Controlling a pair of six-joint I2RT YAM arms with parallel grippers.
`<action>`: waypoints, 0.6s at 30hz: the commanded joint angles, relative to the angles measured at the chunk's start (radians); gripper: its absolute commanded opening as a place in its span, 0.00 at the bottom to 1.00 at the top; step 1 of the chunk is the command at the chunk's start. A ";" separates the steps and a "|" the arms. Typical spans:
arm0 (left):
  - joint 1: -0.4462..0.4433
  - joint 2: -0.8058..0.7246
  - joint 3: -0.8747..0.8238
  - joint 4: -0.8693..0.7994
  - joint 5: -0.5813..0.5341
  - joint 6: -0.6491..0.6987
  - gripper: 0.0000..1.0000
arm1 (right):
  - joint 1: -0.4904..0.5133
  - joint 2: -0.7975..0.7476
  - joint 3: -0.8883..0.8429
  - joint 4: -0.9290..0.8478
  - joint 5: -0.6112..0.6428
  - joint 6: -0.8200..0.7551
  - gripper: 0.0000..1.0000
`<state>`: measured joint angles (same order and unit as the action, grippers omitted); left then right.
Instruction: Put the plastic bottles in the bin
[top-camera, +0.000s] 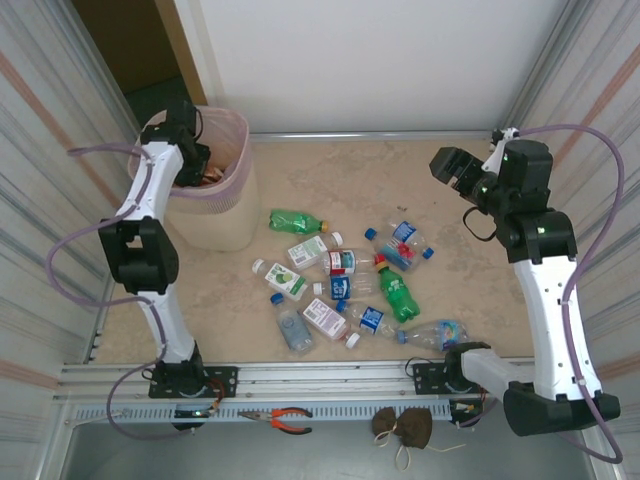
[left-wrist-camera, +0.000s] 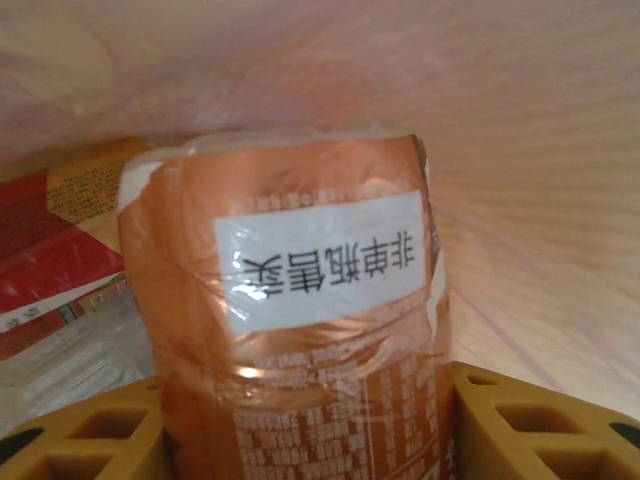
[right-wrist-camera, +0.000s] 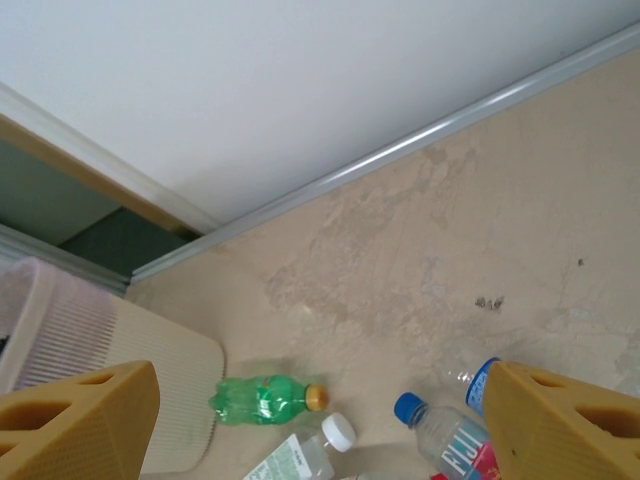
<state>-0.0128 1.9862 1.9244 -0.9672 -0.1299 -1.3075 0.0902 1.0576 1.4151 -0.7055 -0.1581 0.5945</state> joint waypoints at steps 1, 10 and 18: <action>0.007 0.052 0.023 -0.013 0.023 -0.045 0.57 | -0.013 -0.006 -0.012 -0.003 -0.024 0.008 0.83; 0.004 0.092 0.041 0.008 0.053 -0.070 0.67 | -0.025 -0.018 -0.074 -0.005 -0.034 0.011 0.83; -0.005 0.058 0.085 0.007 0.052 -0.063 0.82 | -0.025 -0.023 -0.078 -0.012 -0.038 0.013 0.83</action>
<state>-0.0143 2.0743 1.9739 -0.9611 -0.0853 -1.3518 0.0723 1.0573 1.3361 -0.7120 -0.1837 0.5949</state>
